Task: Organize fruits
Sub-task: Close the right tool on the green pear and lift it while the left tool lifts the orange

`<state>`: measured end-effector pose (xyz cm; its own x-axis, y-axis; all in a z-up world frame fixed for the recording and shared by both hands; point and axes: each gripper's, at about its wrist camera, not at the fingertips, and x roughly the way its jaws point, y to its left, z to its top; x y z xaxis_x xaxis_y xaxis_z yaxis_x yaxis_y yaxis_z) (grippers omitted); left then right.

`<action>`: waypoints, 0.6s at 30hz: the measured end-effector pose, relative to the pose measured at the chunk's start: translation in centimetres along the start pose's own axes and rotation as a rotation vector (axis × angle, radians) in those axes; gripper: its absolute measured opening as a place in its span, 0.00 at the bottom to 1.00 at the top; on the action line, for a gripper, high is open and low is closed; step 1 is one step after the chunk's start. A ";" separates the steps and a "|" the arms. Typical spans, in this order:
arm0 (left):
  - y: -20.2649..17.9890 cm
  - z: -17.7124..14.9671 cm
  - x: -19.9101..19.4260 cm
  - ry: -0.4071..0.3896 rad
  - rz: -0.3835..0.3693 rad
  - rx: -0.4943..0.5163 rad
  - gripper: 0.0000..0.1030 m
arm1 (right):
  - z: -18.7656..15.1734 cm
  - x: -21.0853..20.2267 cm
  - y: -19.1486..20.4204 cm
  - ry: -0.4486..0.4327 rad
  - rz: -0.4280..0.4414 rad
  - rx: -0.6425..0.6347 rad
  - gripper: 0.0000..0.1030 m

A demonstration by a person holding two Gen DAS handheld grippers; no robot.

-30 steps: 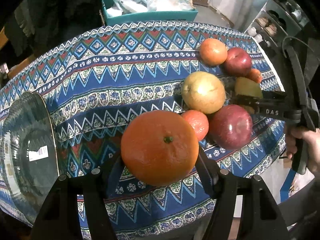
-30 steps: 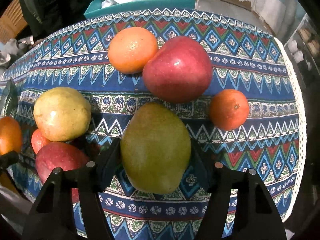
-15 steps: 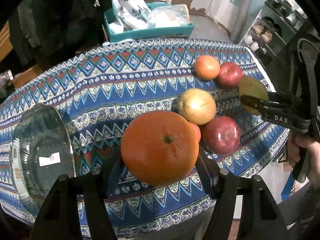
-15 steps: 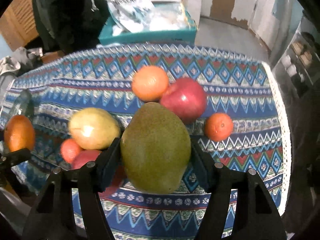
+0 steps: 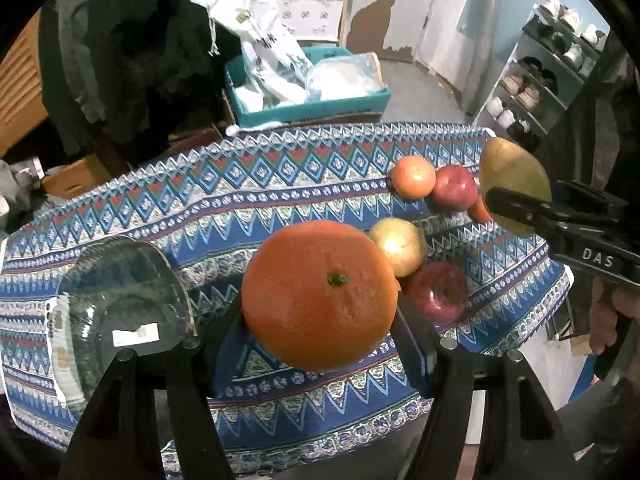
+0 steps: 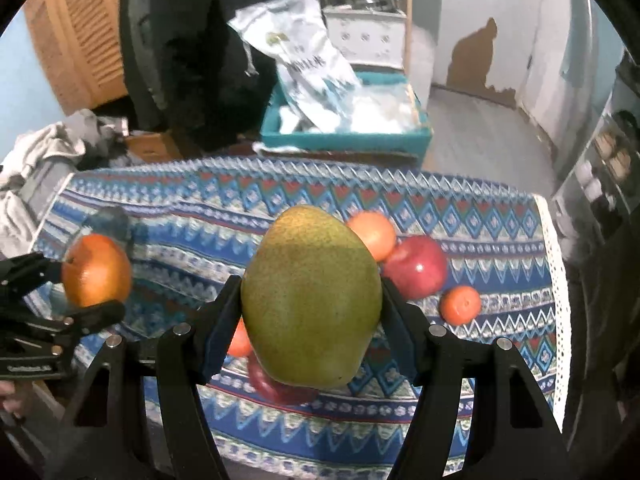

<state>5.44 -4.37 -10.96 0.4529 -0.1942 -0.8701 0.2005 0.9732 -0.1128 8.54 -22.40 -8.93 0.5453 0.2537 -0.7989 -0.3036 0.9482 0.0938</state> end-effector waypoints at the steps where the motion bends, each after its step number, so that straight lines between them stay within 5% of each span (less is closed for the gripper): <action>1: 0.1 0.0 -0.3 -0.006 0.000 -0.002 0.67 | 0.2 -0.3 0.4 -0.010 0.006 -0.004 0.65; 18: 3.9 -0.5 -5.4 -0.095 -0.003 -0.061 0.67 | 3.2 -3.3 7.2 -0.087 0.108 -0.076 0.65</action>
<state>3.28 0.54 -6.93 0.5334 -0.2052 -0.8206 0.1502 0.9777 -0.1468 7.08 -15.79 -3.74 0.5710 0.3722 -0.7317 -0.4203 0.8982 0.1288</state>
